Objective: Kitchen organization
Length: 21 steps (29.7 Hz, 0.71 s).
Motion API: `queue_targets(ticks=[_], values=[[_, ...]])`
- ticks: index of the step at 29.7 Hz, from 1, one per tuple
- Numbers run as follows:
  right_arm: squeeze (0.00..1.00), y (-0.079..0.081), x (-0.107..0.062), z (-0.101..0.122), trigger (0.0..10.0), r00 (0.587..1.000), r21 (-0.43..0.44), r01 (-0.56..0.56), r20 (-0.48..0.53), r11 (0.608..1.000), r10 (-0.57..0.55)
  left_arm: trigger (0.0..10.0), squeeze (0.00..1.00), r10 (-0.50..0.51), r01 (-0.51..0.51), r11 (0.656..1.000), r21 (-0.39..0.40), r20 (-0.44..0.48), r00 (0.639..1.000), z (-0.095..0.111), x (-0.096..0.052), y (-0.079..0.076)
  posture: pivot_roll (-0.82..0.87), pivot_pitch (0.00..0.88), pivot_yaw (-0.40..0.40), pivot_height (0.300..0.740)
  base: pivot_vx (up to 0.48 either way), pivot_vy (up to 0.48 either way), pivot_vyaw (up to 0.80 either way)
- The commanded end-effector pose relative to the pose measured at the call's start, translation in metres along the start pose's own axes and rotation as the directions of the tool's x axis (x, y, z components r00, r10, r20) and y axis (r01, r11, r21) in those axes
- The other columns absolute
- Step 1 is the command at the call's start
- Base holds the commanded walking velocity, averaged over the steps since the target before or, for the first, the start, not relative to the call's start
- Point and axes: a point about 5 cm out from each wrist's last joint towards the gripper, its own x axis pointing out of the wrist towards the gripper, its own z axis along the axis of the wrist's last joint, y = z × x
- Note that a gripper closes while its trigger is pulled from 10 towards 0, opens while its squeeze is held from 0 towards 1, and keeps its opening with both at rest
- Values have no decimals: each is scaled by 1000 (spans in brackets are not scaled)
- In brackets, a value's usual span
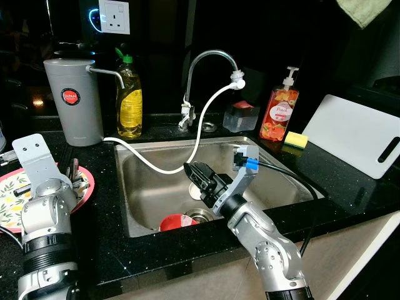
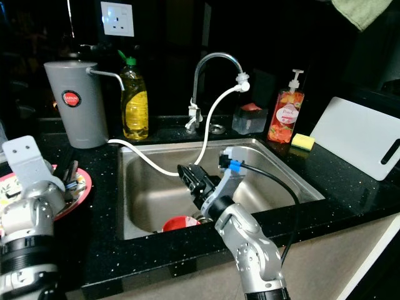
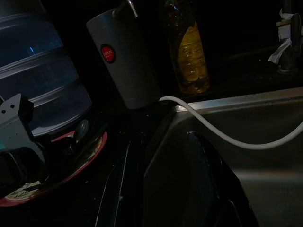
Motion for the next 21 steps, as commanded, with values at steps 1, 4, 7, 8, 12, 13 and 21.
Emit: queue_targets(ticks=[1,4,7,8,12,13,21], values=[[0,-5,-1,3,10000,1000,-6,17,14,1000,-17,10000,0,6,-9,999,35,93,996,11,-4,-1,-15,0,-101,740,0,0,0],[0,-5,-2,2,10000,1000,-5,20,13,1000,-20,10000,0,19,-32,997,64,204,979,25,-11,-4,-9,0,-101,740,0,0,0],[0,-5,-3,1,10000,1000,-4,18,11,1000,-18,10000,0,15,-55,992,110,340,940,40,-20,-6,-7,0,-108,740,0,0,0],[0,-5,-3,2,10000,1000,-3,17,11,1000,-17,10000,0,-3,-49,991,123,391,920,46,-26,-8,-7,0,-109,740,0,0,0],[0,-5,-2,2,10000,1000,-2,15,10,1000,-15,10000,0,-140,44,977,210,470,872,51,-42,-29,-2,0,-114,740,0,0,0],[0,-5,-2,2,10000,1000,-2,15,10,1000,-15,10000,0,-140,44,977,210,470,872,51,-42,-29,-2,0,-114,740,0,0,0],[0,-4,-2,3,10000,1000,-4,14,9,1000,-14,10000,0,-432,287,892,349,475,767,43,-68,-66,-10,0,-116,740,0,0,0]])
